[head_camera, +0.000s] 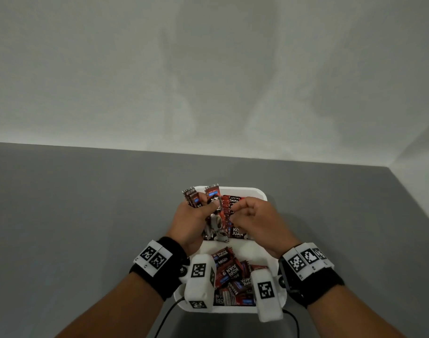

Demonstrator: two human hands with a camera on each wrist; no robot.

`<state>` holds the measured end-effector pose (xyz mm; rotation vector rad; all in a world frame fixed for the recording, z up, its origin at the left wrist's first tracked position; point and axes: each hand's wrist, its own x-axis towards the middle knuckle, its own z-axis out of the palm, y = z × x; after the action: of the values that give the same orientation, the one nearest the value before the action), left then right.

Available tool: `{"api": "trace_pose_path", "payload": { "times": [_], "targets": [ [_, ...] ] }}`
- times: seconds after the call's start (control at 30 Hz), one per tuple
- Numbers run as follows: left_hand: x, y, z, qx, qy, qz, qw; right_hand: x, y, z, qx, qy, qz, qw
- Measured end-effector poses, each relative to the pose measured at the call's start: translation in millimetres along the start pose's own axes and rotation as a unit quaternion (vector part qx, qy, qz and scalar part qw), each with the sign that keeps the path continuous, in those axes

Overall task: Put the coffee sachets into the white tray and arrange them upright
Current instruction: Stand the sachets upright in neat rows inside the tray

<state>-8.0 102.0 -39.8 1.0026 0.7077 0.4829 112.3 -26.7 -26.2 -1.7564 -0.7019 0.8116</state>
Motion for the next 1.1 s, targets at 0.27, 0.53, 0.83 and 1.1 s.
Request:
{"api": "trace_pose_path", "payload": {
  "times": [0.27,0.53,0.83,1.1],
  "targets": [
    [1.3,5.0,1.9,0.045,0.007,0.034,0.998,8.5,-0.5,-10.4,-0.088,0.022,-0.025,0.996],
    [-0.2,-7.1,-0.8,0.223,0.035,0.018,0.974,18.1,8.5,-14.7,-0.282,-0.032,-0.043,0.958],
    [1.3,-16.9,-7.6,0.649,-0.161,-0.019,0.744,33.9,34.9,0.3,-0.502,-0.106,-0.002,0.859],
    [1.6,-35.6,-16.6,0.747,-0.186,-0.029,0.637,30.9,40.5,5.4,-0.519,-0.063,-0.034,0.852]
  ]
}}
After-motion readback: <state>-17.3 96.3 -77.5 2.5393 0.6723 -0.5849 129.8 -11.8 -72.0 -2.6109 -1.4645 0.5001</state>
